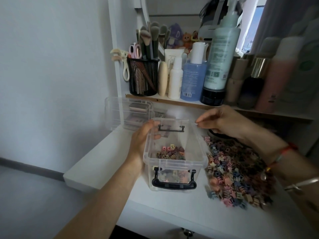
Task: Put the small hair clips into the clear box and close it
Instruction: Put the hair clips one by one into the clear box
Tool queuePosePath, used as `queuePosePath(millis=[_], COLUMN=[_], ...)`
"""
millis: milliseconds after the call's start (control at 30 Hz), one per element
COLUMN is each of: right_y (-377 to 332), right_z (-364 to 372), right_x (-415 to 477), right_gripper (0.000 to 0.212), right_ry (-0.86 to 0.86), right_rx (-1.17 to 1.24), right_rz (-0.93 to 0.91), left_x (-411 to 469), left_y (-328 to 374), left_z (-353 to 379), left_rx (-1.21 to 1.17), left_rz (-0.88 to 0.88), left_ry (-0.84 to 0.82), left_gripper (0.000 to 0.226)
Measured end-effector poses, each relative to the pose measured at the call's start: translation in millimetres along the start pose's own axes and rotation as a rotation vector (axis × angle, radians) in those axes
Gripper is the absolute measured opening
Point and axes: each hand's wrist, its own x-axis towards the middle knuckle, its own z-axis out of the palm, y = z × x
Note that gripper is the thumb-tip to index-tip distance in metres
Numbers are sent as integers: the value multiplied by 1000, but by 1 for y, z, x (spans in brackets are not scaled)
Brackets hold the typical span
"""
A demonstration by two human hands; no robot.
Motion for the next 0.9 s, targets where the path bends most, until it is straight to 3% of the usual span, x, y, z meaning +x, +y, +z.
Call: queuePosePath(millis=[67,134,300,401,467,534,601,668,734,901], right_y=[16,28,24,20,11,-13,-30,-34,-25,10], right_z=[6,14,32,28,16,6,-1,-5,-5,3], right_x=[9,14,10,11,12,-2,-15,-22,-18,-14], right_gripper=[18,26,30,26,16,10,5,5,8,12], right_ry=[87,71,17,120,217,99,-63,-121,-73,-168], right_rx=[-329,-696,-1031,-903,-520,7,203,195,104,-548], right_rz=[-13,35,160,132,54,0,-44,-68,-71,1], left_x=[0,1,1,1,1,2,1,0,-1,-1], left_y=[0,-1,-1,-1,-1,-1,-1,-1,-1,-2], left_z=[0,-1,0,-1,0,-1,0,1,0,-1], left_rx=[5,8,7,12,10,0,-4,-3,10,-4], left_rz=[3,5,-6,-11,-19,-19,-14,-15,-17,-38], left_ry=[2,-7,-7,-6,-11,-1,4,3,5,-1], left_gripper=[23,23,24,22,19,18,21,22,22,24])
